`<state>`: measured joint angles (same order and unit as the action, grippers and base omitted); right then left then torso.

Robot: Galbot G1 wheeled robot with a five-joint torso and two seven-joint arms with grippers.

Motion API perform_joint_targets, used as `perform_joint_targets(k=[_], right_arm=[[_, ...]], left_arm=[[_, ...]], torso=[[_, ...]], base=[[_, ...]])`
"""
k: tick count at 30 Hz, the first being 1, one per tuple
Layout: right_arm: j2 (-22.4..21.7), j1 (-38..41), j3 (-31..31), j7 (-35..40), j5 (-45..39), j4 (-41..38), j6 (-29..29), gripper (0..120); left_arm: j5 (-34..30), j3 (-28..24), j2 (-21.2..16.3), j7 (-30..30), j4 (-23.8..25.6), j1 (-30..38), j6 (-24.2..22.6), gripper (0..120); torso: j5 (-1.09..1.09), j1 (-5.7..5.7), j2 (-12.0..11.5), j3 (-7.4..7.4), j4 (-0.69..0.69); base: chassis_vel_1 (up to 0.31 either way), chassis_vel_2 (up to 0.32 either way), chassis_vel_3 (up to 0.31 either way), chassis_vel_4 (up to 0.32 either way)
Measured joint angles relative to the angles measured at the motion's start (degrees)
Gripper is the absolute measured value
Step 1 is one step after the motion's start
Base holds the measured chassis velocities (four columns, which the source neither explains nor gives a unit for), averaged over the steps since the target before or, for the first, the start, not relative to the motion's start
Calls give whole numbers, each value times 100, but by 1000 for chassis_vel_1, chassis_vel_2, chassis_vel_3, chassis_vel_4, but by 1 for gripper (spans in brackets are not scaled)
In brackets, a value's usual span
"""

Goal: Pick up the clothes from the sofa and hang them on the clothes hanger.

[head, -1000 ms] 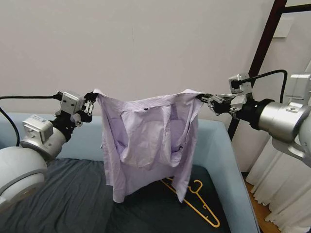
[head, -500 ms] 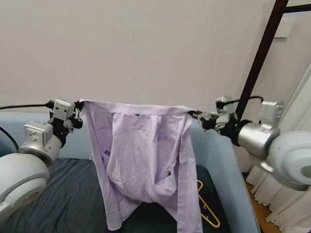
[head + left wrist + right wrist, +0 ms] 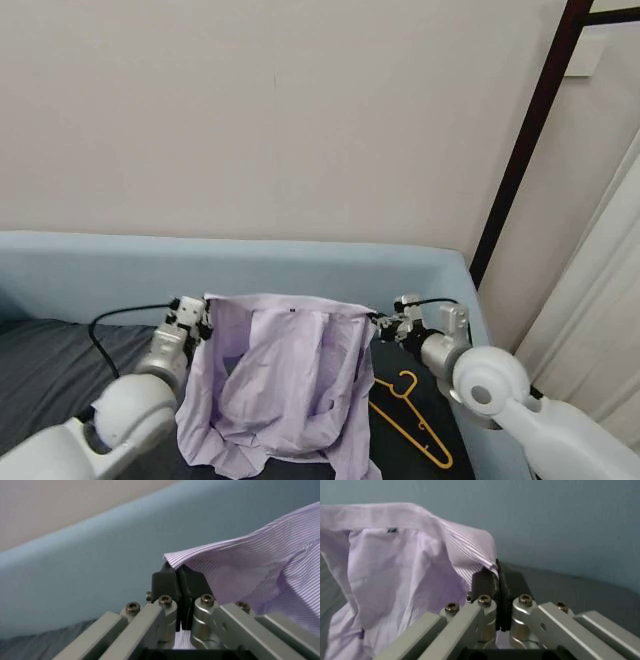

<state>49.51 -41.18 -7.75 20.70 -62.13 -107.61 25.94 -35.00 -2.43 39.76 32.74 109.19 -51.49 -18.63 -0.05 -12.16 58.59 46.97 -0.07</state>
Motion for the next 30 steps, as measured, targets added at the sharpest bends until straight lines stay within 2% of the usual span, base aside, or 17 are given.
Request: perform_joint_targets(k=[1,2,4,7,11,20,22,23,26,27,30], right_arm=[[108,-79,-70,-62,204,171,-76,0],[108,-79,-70,-62,204,171,-76,0],[324,-169,-231,-242,592,582,-282,0],[611,-167,-382,-399,972,1059,-521,0],[829,-160,-455,-424,1232,1344,-634,0],[839,-337,-544,-453,1356,1170,-631,1],[767,-396,-408,-438,1321,1067,-623,10],[767,-396,-408,-438,1321,1067,-623,10],[483,-587,-123,-471,1136,781,-530,23],[483,-587,-123,-471,1136,781,-530,23],[167,-1083,244,-469,981,177,-338,38]], left_arm=[[130,-87,233,-10,-279,13,72,0],[130,-87,233,-10,-279,13,72,0],[361,-239,676,-82,-830,57,249,0],[647,-307,1086,-128,-1360,103,438,0],[814,-313,1326,-137,-1657,113,523,0],[862,-229,1406,-174,-1766,69,626,0],[859,-200,1403,-185,-1762,55,648,0],[859,-200,1403,-185,-1762,55,648,0],[874,-141,1431,-203,-1776,25,677,0],[874,-141,1431,-203,-1776,25,677,0],[1016,-62,1507,-230,-1769,-84,743,0]], torso=[[2,0,0,-1,0],[2,0,0,-1,0],[0,0,0,-1,0],[2,0,0,-1,-1],[1,0,0,-1,2],[1,0,0,-1,1],[1,1,1,-1,2],[1,1,1,-1,2],[2,0,0,-2,0],[2,0,0,-2,0],[1,0,0,-1,0]], base=[[0,0,0,0],[0,0,0,0],[0,0,0,0],[0,0,0,0],[0,0,0,0],[0,0,0,0],[0,0,0,0],[0,0,0,0],[0,0,0,0],[0,0,0,0],[0,0,0,0]])
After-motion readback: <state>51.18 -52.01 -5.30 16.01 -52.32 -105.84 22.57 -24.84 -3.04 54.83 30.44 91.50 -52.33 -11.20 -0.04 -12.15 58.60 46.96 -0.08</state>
